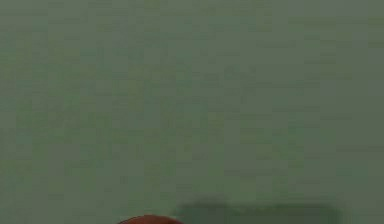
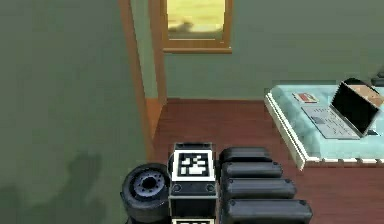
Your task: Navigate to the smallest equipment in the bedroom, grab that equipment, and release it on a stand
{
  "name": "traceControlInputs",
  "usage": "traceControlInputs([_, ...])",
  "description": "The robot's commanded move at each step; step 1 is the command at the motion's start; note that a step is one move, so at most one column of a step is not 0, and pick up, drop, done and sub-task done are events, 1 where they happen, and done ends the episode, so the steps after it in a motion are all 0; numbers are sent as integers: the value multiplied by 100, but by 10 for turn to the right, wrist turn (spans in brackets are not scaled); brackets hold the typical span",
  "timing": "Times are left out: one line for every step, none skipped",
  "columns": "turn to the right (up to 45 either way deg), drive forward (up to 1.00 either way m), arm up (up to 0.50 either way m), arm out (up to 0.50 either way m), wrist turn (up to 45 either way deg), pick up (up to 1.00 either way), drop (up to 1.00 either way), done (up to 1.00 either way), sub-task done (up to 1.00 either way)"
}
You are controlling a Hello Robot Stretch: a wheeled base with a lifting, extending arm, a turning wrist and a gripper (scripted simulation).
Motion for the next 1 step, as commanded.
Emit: traceControlInputs([-450,0,0,0,0,0,0,0,0])
